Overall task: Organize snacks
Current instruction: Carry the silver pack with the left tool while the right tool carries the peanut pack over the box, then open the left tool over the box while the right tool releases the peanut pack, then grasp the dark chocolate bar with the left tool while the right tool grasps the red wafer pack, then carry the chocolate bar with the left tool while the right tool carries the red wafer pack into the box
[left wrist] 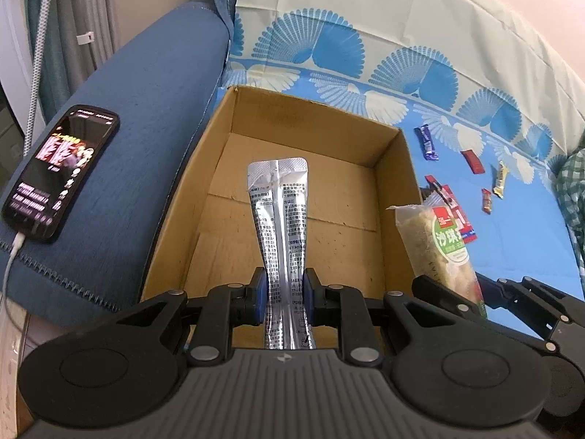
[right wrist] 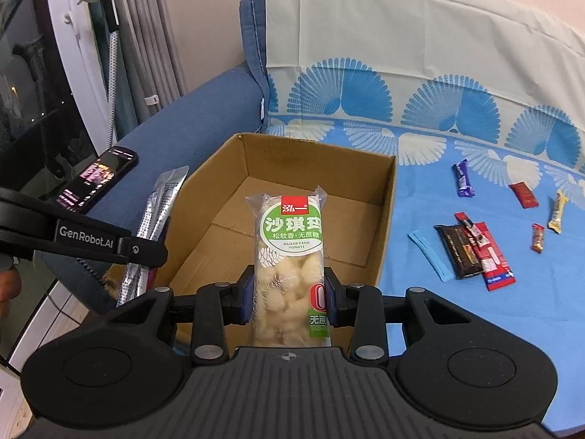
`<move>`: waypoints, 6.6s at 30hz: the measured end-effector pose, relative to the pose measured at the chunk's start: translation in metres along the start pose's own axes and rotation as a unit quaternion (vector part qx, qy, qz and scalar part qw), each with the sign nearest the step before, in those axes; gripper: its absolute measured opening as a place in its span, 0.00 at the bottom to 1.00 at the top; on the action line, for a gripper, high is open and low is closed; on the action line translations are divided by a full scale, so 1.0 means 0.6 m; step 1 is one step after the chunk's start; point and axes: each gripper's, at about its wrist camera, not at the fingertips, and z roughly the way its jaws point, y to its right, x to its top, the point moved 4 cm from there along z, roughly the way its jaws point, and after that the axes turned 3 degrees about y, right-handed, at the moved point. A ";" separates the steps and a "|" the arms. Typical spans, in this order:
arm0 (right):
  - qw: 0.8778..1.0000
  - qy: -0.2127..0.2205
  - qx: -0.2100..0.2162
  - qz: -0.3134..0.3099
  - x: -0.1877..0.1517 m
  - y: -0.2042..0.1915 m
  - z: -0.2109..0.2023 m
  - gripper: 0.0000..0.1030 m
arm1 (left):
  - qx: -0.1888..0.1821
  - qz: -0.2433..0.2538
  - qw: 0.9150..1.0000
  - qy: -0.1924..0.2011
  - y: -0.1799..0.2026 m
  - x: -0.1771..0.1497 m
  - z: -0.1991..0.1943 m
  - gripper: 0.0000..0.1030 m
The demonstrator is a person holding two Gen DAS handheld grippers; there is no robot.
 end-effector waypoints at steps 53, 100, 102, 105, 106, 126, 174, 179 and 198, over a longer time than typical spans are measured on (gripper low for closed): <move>0.999 0.033 -0.009 -0.026 -0.082 -0.046 -0.159 0.93 | 0.108 0.020 0.993 0.048 0.012 -0.157 -0.126 1.00; 0.990 0.074 -0.073 0.094 -0.089 0.195 -0.157 0.95 | 0.082 0.085 0.993 0.013 0.202 -0.063 -0.055 1.00; 0.987 0.073 -0.102 0.105 -0.086 0.253 -0.139 0.95 | 0.067 0.090 0.994 0.003 0.242 -0.033 -0.023 1.00; 0.982 0.067 -0.139 0.110 -0.087 0.336 -0.105 0.95 | 0.045 0.102 0.994 -0.017 0.313 0.011 0.038 1.00; 0.980 0.063 -0.149 0.113 -0.089 0.366 -0.089 0.95 | 0.034 0.106 0.994 -0.023 0.338 0.026 0.063 1.00; 0.996 -0.017 -0.093 -0.009 -0.116 0.575 0.329 0.97 | 0.061 0.077 0.980 -0.172 0.501 0.112 0.582 1.00; 0.988 0.085 -0.064 0.112 -0.120 0.301 -0.147 0.42 | -0.042 0.109 0.993 -0.018 0.295 -0.043 0.036 0.38; 0.992 0.076 -0.016 0.096 -0.130 0.191 -0.179 0.42 | -0.015 0.078 0.997 -0.001 0.193 -0.092 -0.051 0.38; 0.995 0.097 0.010 -0.017 -0.138 0.004 -0.260 0.42 | -0.018 0.031 0.996 0.087 0.076 -0.178 -0.200 0.38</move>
